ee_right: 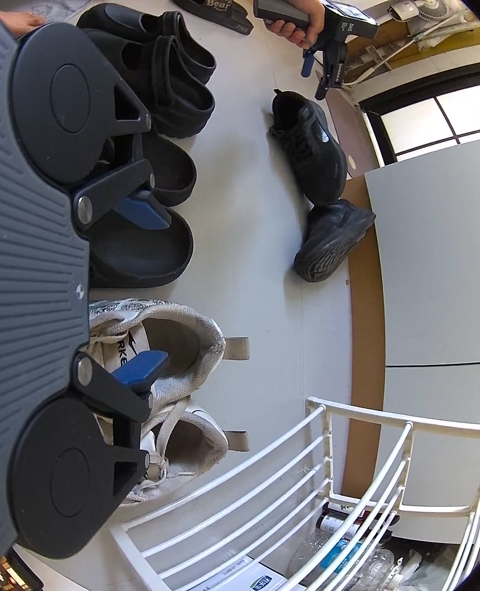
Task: Organize scattered shoes
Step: 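Move the left gripper toward the black sneaker lying by the cabinet, then close the left gripper on the black sneaker's heel opening and lift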
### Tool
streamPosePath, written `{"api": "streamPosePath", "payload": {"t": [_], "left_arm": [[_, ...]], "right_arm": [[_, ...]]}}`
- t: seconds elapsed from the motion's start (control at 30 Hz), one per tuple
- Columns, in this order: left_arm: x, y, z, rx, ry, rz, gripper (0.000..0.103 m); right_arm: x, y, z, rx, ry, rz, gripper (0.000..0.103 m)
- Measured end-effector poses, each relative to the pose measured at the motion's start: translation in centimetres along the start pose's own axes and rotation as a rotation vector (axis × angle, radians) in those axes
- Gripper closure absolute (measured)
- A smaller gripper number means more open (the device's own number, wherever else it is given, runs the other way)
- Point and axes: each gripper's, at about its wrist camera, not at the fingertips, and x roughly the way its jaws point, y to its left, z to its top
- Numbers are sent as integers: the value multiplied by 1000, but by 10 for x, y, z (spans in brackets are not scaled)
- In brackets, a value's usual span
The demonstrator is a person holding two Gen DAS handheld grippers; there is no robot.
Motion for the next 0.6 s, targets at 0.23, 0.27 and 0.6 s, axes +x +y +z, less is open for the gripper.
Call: {"api": "streamPosePath", "payload": {"t": [0.23, 0.27, 0.6], "left_arm": [[15, 8, 3, -78, -31, -90, 39], [17, 9, 2, -83, -38, -113, 39], [52, 13, -9, -177, 38, -89, 54]], "right_arm": [[2, -2, -4, -3, 24, 0, 27], [3, -1, -5, -6, 29, -1, 27], [9, 1, -8, -21, 48, -10, 27]]}}
